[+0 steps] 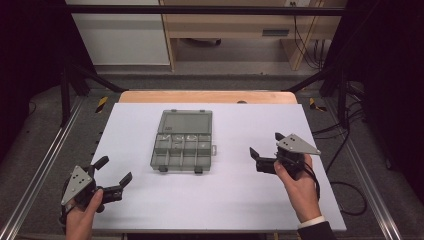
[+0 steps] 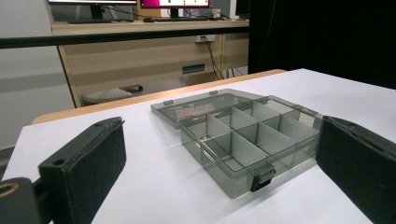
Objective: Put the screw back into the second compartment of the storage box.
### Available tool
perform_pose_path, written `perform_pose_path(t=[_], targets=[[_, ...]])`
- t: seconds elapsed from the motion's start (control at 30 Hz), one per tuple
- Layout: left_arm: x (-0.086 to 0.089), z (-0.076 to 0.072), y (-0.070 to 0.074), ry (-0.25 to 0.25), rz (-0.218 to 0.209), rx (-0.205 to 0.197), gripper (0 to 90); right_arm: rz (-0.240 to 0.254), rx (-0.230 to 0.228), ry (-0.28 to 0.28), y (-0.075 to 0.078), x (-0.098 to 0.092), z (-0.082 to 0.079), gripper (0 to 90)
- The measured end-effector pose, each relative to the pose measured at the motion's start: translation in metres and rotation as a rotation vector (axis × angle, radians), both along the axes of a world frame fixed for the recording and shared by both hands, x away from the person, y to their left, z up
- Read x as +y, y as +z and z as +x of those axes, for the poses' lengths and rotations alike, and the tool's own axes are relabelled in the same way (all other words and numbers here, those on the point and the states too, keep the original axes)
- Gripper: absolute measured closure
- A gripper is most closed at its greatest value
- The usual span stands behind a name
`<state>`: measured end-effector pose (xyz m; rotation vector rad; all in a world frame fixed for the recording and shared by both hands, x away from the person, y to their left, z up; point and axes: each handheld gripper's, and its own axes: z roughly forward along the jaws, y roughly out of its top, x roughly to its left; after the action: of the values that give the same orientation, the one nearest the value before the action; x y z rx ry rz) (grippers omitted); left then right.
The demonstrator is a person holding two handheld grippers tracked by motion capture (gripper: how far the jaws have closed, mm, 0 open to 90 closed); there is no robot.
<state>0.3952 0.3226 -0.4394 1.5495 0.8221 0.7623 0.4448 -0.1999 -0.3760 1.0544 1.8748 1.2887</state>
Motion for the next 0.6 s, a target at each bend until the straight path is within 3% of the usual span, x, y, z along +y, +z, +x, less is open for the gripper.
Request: perform_pose_path(t=[0.3, 0.6], targets=[[0.004, 0.001, 0.0, 0.026, 0.002, -0.007, 1.8, 0.027, -0.002, -0.06, -0.016, -0.02, -0.006, 5.8], [0.012, 0.003, -0.002, 0.04, -0.023, -0.005, 1.8, 0.032, -0.003, -0.088, -0.026, -0.035, -0.012, 5.8]])
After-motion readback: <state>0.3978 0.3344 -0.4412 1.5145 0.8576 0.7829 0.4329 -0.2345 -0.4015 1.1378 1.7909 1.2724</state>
